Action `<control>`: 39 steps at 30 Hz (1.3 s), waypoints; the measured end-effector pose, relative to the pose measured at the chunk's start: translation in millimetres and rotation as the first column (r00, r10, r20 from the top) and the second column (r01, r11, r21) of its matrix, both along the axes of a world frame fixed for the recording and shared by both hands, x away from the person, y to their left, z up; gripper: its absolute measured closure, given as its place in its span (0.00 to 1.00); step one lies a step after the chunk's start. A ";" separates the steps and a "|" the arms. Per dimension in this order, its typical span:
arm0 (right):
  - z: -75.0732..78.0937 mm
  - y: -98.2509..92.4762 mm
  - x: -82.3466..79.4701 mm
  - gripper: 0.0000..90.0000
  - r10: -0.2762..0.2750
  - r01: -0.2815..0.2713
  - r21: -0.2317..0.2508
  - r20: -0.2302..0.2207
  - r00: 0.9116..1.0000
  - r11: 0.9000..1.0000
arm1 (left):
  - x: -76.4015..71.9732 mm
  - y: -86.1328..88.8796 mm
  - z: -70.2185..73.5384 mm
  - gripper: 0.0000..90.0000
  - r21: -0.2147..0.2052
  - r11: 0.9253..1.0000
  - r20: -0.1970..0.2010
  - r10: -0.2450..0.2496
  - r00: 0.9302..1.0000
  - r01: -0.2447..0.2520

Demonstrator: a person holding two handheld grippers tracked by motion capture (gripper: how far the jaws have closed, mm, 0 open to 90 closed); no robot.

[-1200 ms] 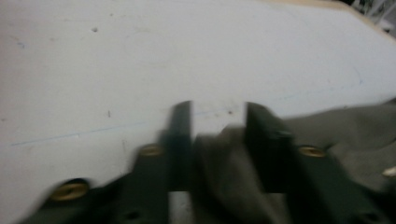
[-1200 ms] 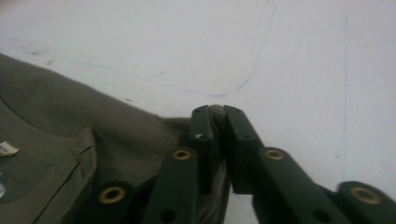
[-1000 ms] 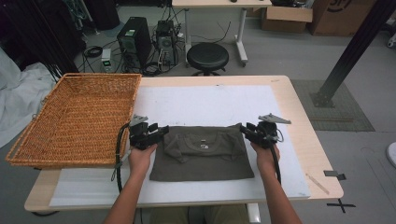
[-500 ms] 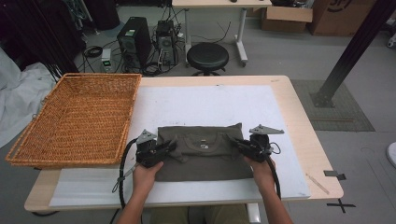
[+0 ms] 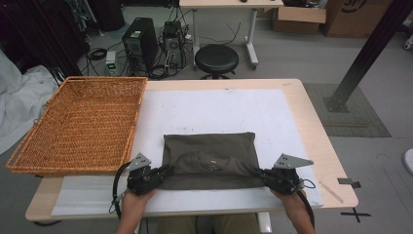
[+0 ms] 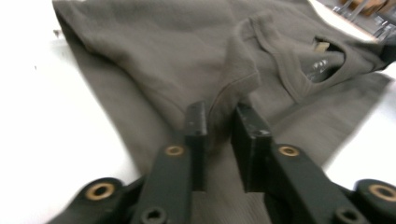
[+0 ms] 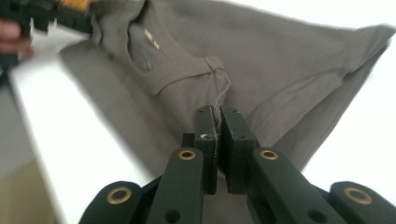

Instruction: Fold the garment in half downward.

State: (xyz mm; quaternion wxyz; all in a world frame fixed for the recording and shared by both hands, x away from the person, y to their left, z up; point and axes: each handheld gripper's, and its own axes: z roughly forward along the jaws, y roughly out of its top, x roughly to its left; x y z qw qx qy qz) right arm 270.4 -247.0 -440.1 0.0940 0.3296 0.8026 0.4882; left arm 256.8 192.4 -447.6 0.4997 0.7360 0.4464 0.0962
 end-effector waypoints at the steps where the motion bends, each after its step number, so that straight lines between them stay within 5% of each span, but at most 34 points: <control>1: 0.7 -2.2 -5.5 0.89 0.016 -0.016 -0.004 -0.012 1.000 1.000 | -5.6 2.4 1.1 0.69 -0.015 1.000 0.003 0.012 1.000 -0.012; 3: 4.0 -9.9 -15.8 0.88 0.005 -0.005 0.020 -0.005 1.000 1.000 | -14.6 7.8 3.7 0.50 -0.067 0.996 0.015 0.052 0.999 -0.051; 6: 6.8 -17.4 -13.3 0.83 -0.070 0.069 0.074 0.004 0.998 0.995 | -16.1 13.1 6.2 0.40 -0.105 0.988 0.031 0.116 0.993 -0.112; 11: -0.3 8.7 14.3 0.78 -0.129 0.128 -0.050 -0.023 0.991 0.991 | 0.8 11.7 6.8 0.38 -0.112 0.974 -0.017 0.198 0.980 -0.198; 14: -6.6 22.2 15.0 0.84 -0.092 0.084 -0.169 -0.039 0.995 0.982 | 9.0 7.7 5.7 0.38 -0.095 0.973 -0.033 0.210 0.977 -0.212; 18: -3.4 8.8 -9.0 0.89 -0.009 0.000 -0.174 -0.050 0.999 0.985 | 11.2 4.3 6.6 0.38 -0.077 0.975 -0.024 0.208 0.978 -0.209; 21: 0.2 -3.6 -10.5 0.82 -0.047 0.042 -0.134 -0.038 0.998 0.990 | 21.7 0.9 5.9 0.37 -0.062 0.976 -0.037 0.204 0.978 -0.206; 25: 5.9 -3.4 16.9 0.74 -0.186 0.184 -0.062 -0.021 0.982 0.981 | 42.0 -6.1 7.8 0.37 -0.047 0.975 -0.038 0.215 0.976 -0.217; 30: 7.6 11.4 58.7 0.68 -0.298 0.296 -0.063 -0.027 0.954 0.953 | 71.4 -13.6 6.2 0.37 0.033 0.967 -0.057 0.253 0.966 -0.251; 34: 7.8 18.2 85.0 0.64 -0.372 0.370 -0.068 -0.028 0.928 0.927 | 89.4 -17.8 0.9 0.37 0.043 0.965 -0.090 0.260 0.961 -0.257; 36: 5.9 20.4 95.8 0.64 -0.384 0.380 -0.072 -0.055 0.921 0.922 | 95.1 -21.2 -1.2 0.37 0.051 0.968 -0.110 0.249 0.962 -0.245; 37: 4.2 21.7 100.5 0.68 -0.380 0.375 -0.081 -0.073 0.922 0.924 | 96.7 -22.3 -2.1 0.41 0.049 0.970 -0.114 0.244 0.963 -0.240; 39: 0.4 22.9 105.4 0.85 -0.365 0.358 -0.078 -0.100 0.926 0.930 | 98.1 -21.7 -3.1 0.66 0.060 0.967 -0.120 0.251 0.960 -0.246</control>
